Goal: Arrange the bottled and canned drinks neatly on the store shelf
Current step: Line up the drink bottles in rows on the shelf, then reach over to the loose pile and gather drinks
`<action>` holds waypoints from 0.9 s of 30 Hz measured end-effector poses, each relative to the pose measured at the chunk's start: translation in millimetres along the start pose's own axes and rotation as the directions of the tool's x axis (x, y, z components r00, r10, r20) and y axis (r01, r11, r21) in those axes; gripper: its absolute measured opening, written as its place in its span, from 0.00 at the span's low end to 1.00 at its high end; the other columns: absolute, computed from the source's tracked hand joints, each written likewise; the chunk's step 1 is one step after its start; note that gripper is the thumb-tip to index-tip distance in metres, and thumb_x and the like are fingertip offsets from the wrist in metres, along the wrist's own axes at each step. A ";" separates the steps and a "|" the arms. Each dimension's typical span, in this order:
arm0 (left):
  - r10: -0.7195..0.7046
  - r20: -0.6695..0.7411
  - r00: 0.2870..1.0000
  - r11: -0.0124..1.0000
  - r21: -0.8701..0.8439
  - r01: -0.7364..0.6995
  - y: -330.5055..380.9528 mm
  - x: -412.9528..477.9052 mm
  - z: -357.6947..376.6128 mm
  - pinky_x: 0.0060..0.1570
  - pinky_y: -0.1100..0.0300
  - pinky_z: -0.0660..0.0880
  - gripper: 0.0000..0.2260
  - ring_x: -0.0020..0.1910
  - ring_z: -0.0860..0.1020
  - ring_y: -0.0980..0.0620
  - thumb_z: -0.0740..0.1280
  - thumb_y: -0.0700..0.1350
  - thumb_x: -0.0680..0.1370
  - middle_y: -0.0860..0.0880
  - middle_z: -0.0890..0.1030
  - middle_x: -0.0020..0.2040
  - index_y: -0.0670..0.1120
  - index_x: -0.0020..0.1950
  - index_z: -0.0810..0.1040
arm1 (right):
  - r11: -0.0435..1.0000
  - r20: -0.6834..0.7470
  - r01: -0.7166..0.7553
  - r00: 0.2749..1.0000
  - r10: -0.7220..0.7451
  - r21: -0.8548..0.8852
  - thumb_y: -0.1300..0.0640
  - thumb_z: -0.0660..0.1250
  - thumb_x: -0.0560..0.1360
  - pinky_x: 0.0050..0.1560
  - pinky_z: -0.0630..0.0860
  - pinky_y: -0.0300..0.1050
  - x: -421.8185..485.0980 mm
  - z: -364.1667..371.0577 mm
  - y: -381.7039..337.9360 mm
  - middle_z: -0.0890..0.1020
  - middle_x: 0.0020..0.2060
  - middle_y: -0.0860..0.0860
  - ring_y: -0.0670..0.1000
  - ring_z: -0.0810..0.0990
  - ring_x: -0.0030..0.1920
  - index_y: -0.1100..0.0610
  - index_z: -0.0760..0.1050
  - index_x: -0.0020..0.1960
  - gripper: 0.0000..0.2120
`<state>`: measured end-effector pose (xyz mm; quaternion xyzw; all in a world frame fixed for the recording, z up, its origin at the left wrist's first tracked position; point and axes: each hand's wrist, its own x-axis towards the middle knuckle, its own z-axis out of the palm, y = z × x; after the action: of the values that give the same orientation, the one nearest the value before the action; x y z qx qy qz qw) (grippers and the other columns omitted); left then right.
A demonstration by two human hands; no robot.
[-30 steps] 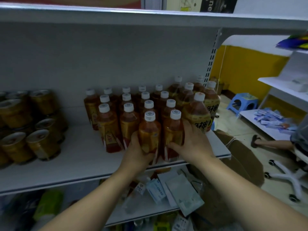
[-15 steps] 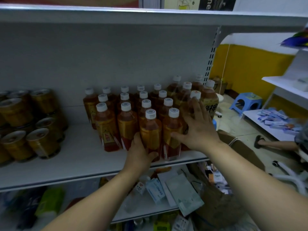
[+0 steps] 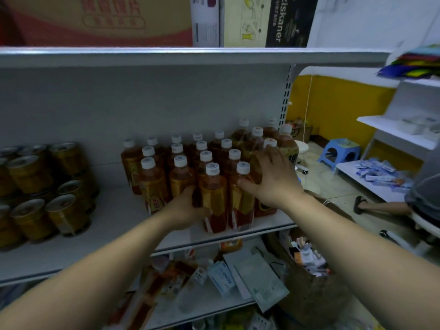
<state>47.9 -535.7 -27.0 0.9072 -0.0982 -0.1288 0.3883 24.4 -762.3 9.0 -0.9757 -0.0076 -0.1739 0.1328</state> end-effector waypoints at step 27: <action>-0.290 -0.377 0.880 0.769 0.455 0.449 -309.2 -324.5 -368.2 0.69 0.55 0.64 0.32 0.72 0.63 0.50 0.65 0.57 0.76 0.50 0.59 0.76 0.52 0.76 0.56 | 0.784 0.311 0.574 0.719 -0.621 0.237 0.33 0.60 0.74 0.63 0.72 0.50 -7.8 100.7 -577.9 0.70 0.71 0.50 0.54 0.71 0.68 0.51 0.64 0.74 0.34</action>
<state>-121.2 14.7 43.4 0.9882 0.1094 -0.0395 0.0993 15.7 -178.2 63.6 -0.9250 -0.3583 -0.0181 0.1255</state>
